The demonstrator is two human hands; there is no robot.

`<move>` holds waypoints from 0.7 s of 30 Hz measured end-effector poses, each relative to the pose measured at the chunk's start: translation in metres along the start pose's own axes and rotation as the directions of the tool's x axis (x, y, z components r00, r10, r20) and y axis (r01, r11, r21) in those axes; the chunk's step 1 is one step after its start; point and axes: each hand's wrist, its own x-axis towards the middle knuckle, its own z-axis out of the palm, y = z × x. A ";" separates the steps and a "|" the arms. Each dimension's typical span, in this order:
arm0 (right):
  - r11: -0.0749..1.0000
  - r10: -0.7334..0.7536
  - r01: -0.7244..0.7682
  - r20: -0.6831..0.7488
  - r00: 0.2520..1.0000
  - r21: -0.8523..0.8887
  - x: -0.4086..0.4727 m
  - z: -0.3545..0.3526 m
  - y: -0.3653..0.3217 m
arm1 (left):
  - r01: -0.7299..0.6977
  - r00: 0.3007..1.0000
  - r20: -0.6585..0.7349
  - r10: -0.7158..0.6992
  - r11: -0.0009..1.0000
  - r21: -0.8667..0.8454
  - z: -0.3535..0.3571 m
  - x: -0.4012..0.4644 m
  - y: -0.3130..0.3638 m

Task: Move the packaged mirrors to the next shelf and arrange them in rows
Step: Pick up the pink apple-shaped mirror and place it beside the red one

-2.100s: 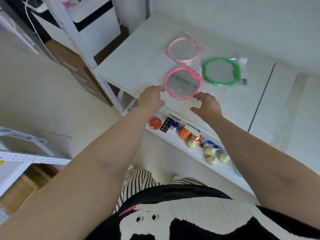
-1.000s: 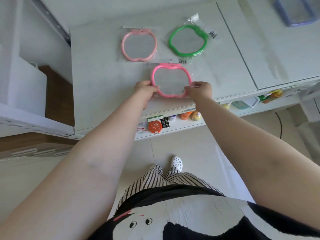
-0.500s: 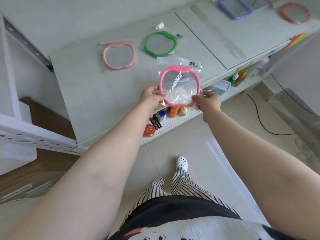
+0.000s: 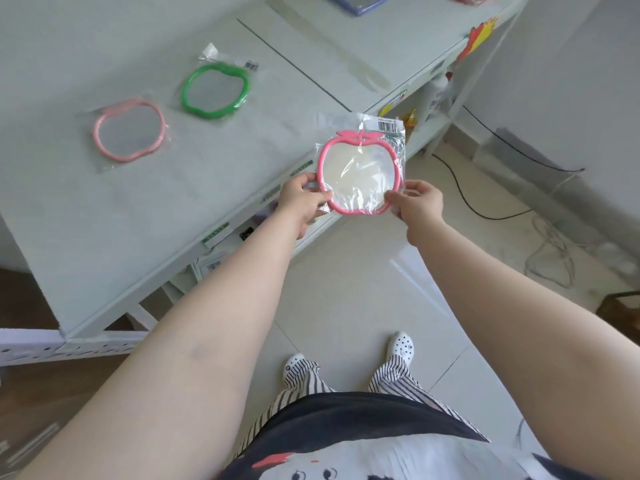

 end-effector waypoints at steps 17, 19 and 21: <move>0.998 0.046 -0.047 -0.036 0.998 -0.030 0.157 -0.193 -0.034 | -0.022 1.000 0.008 0.022 0.992 0.120 0.243 0.066 0.016; 0.999 0.050 -0.051 -0.035 0.998 -0.013 0.174 -0.196 -0.041 | -0.024 1.000 0.017 0.022 0.991 0.134 0.254 0.082 0.025; 0.999 0.049 -0.050 -0.049 0.998 -0.007 0.193 -0.199 -0.050 | -0.016 0.999 0.031 0.012 0.989 0.147 0.263 0.100 0.035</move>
